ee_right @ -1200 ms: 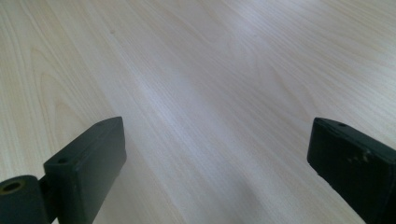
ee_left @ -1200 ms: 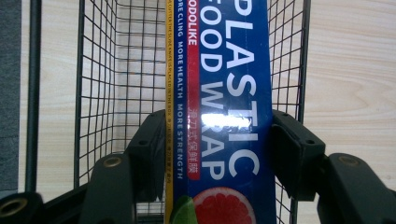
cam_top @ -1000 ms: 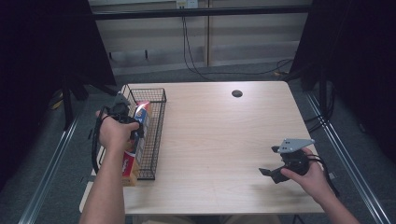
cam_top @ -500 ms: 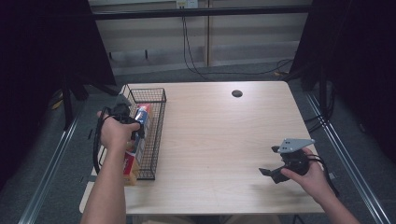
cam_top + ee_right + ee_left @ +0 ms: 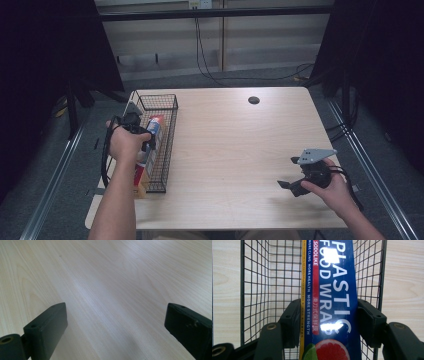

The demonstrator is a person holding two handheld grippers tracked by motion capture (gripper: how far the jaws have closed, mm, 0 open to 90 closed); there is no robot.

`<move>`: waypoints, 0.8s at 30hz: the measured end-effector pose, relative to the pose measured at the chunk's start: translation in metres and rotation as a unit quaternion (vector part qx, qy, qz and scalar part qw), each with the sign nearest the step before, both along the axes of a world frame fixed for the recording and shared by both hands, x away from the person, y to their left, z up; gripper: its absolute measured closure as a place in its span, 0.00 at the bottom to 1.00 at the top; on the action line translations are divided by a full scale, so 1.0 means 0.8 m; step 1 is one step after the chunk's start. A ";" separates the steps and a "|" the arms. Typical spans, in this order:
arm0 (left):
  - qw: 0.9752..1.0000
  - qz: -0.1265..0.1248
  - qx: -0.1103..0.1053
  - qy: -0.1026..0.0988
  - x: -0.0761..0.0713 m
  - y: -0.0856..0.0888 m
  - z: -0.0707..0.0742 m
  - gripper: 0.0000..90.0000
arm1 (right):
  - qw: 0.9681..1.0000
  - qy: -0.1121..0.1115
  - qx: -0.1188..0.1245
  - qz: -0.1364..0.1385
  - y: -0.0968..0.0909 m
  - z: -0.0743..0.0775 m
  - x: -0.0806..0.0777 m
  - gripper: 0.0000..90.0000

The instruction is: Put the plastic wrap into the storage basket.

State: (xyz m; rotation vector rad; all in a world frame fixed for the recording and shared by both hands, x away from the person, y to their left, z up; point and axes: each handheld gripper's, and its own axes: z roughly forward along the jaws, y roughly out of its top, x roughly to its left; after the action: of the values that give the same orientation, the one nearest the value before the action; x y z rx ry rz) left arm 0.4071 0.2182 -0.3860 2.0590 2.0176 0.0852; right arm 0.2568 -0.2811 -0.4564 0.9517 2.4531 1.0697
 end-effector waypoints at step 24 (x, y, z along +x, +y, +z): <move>1.000 -0.008 0.005 -0.004 -0.002 -0.005 -0.005 0.43 | 1.000 -0.002 -0.001 -0.001 -0.003 -0.001 -0.001 0.05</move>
State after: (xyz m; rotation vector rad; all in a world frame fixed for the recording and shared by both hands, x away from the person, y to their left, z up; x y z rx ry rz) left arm 0.4053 0.2143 -0.3899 2.0760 2.0000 0.1001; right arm 0.2561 -0.2832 -0.4575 0.9511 2.4490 1.0667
